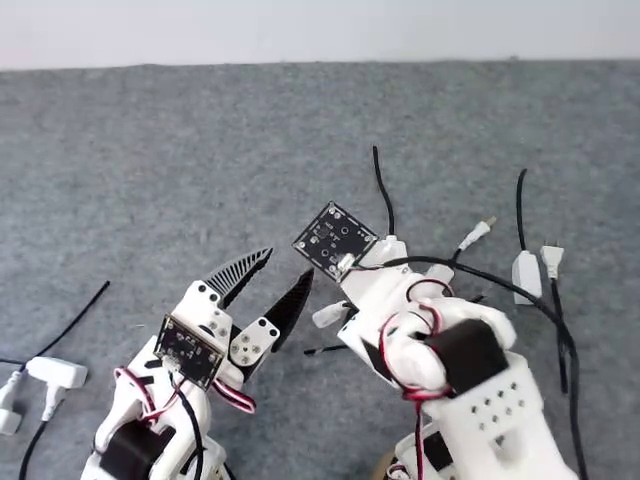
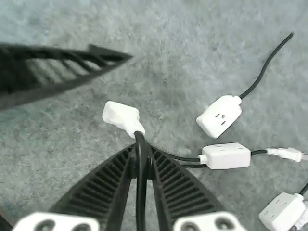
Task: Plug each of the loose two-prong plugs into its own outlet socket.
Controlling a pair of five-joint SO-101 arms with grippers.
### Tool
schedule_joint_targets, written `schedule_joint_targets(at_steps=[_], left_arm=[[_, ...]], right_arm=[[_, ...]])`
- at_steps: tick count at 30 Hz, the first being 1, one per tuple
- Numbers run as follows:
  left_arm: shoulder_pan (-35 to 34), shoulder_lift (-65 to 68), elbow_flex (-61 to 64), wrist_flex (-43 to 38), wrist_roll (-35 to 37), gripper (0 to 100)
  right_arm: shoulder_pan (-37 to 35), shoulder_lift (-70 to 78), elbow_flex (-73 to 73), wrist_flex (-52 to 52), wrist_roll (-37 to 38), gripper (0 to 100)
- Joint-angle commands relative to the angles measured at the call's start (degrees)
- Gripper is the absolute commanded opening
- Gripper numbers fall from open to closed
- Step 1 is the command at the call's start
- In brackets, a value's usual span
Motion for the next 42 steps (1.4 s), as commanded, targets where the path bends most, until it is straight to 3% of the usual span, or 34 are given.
schedule_joint_targets(at_steps=[1,9,18,23,26,34,42], left_arm=[[-0.1,0.5,0.6,-2.5,0.7,19],[-0.1,0.4,1.5,-3.2,0.6,19],[-6.1,0.4,1.5,-5.6,1.1,19],[-6.0,0.4,1.5,-5.6,1.1,19],[-6.0,0.4,1.6,-5.6,1.1,19],[-5.1,0.5,3.4,-7.2,0.7,19],[-5.1,0.4,3.4,-7.2,0.7,19]], right_arm=[[0.9,-0.3,4.5,-6.6,0.7,0.8],[0.9,1.5,13.2,-19.8,0.7,0.8],[6.5,20.6,9.1,-30.5,0.6,0.8],[6.6,31.7,5.6,-36.7,0.4,0.9],[6.5,38.5,2.0,-37.1,0.4,1.3],[6.4,49.1,-2.9,-36.2,0.3,16.4],[6.4,49.8,-2.5,-38.5,0.3,16.5]])
